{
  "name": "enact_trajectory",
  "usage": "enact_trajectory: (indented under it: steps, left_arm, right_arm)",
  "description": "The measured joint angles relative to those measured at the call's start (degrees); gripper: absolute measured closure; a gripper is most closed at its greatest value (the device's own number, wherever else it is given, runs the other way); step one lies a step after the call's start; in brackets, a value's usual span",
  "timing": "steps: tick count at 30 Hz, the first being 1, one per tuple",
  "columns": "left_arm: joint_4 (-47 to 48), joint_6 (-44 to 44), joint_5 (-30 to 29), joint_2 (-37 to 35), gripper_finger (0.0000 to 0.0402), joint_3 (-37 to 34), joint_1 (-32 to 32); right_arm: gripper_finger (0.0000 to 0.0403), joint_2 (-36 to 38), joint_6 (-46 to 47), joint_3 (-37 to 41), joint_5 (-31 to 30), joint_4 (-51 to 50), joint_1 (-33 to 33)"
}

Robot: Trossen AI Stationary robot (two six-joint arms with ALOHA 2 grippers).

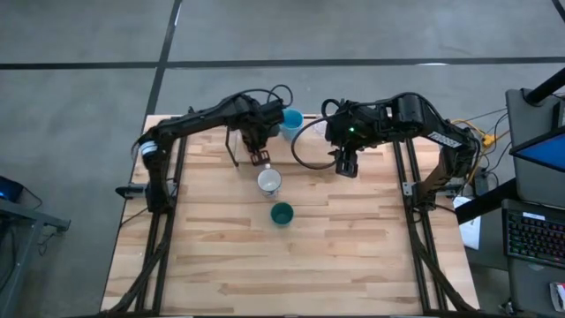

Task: Stack small to large cups/mugs on shelf
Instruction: Put the orange mug on the shelf

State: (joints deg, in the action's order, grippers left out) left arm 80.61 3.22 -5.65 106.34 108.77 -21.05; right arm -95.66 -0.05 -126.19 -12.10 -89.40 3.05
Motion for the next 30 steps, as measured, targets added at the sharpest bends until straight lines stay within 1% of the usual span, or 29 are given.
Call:
enact_trajectory:
  steps: [6, 11, 14, 19, 25, 30]
  left_arm:
    - [-4.88, -1.47, 1.17, -7.6, 0.0401, -7.57, -0.23]
    - [-11.71, -1.84, 6.31, -12.29, 0.0401, -12.81, -0.23]
    - [-14.19, -1.9, 7.19, -13.06, 0.0401, -15.49, -0.16]
    - [-13.5, -1.76, 6.54, -12.67, 0.0401, -18.41, -0.27]
    - [-12.62, -1.07, 6.14, -12.49, 0.0401, -19.32, -0.26]
    - [-12.58, 0.43, 4.15, -12.49, 0.0401, -19.34, -0.57]
  right_arm:
    - [0.0195, 0.0, 0.15, 0.01, -0.01, 0.71, 0.0]
    - [0.0195, -0.02, 0.06, 0.46, -0.02, 2.23, 0.07]
    - [0.0195, -0.02, 0.1, 0.6, 0.0, 3.07, 0.29]
    - [0.0195, -0.02, 0.72, 0.66, 0.0, 3.08, 0.37]
    - [0.0195, -0.04, 1.5, 0.66, 0.0, 3.08, 0.37]
    - [0.0195, -0.04, 1.52, 0.66, 0.0, 3.3, 0.37]
